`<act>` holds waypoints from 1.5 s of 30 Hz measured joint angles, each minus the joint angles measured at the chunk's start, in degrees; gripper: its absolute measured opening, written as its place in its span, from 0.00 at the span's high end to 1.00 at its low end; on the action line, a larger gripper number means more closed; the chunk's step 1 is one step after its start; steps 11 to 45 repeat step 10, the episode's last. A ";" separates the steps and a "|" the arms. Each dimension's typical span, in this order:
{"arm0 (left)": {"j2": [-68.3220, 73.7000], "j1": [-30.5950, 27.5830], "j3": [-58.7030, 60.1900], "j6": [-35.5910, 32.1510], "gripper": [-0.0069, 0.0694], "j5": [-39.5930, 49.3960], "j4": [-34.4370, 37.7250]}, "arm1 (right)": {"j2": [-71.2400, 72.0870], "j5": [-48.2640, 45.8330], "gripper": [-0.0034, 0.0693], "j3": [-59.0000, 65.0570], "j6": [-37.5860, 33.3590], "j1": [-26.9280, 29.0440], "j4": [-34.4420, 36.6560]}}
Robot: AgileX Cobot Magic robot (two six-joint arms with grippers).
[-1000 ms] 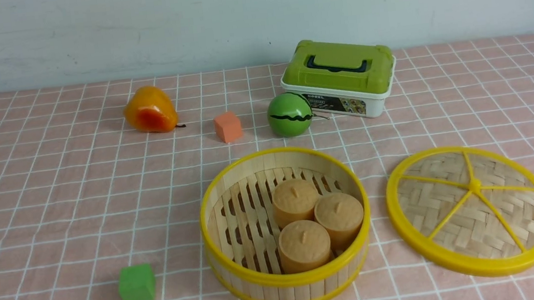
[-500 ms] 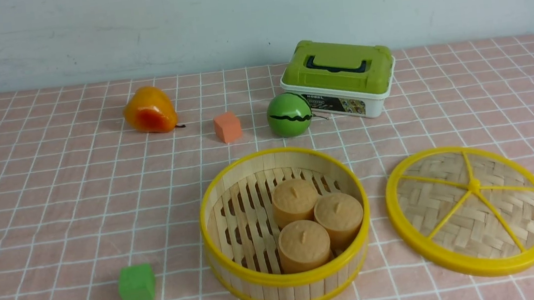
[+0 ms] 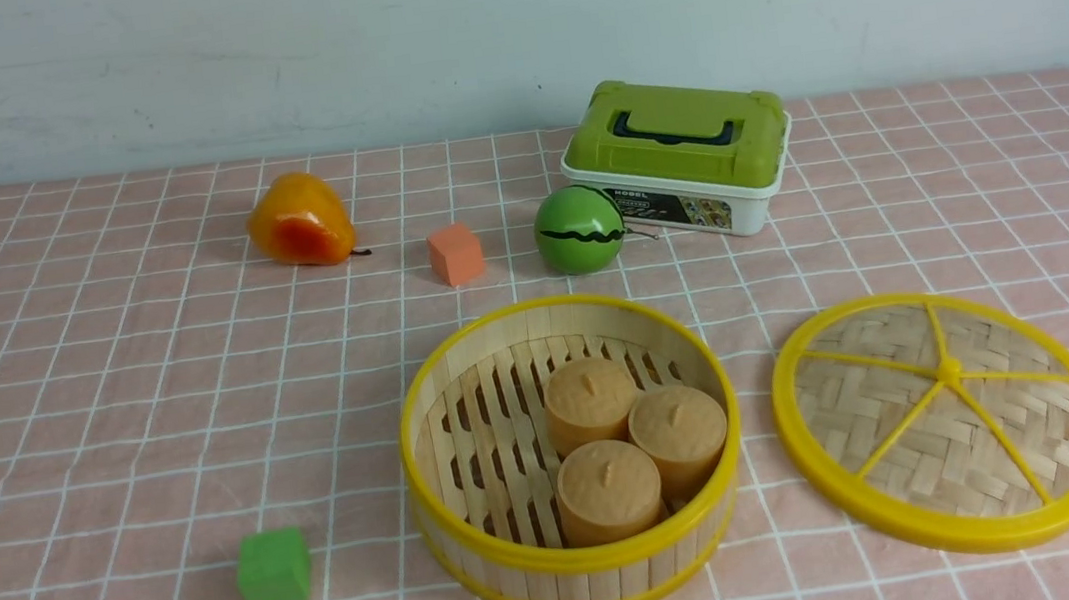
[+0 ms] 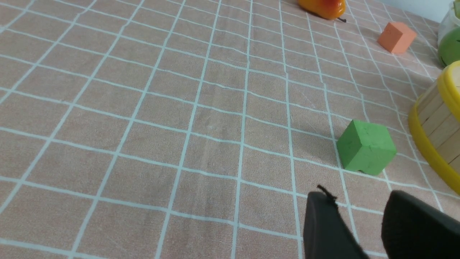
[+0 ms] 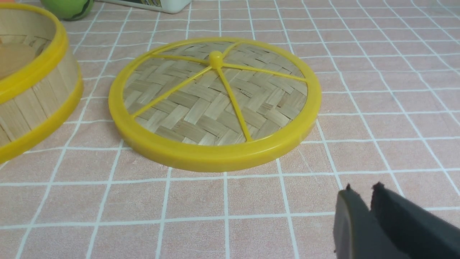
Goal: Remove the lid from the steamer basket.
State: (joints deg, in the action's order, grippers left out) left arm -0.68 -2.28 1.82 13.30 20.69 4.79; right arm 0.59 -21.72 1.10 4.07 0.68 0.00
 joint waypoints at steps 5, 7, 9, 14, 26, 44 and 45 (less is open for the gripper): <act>0.00 0.00 0.00 0.00 0.60 0.00 0.00 | 0.00 0.00 0.87 0.00 0.00 0.00 0.00; 0.00 0.00 0.00 0.00 0.60 0.00 0.00 | 0.00 0.00 0.86 0.00 0.00 0.00 0.00; 0.00 0.00 0.00 0.00 0.60 0.00 0.00 | 0.00 0.00 0.86 0.00 0.00 0.00 0.00; 0.00 0.00 0.00 0.00 0.60 0.00 0.00 | 0.00 0.00 0.86 0.00 0.00 0.00 0.00; 0.00 0.00 0.00 0.00 0.60 0.00 0.00 | 0.00 0.00 0.86 0.00 0.00 0.00 0.00; 0.00 0.00 0.00 0.00 0.60 0.00 0.00 | 0.00 0.00 0.86 0.00 0.00 0.00 0.00; 0.00 0.00 0.00 0.00 0.60 0.00 0.00 | 0.00 0.00 0.86 0.00 0.00 0.00 0.00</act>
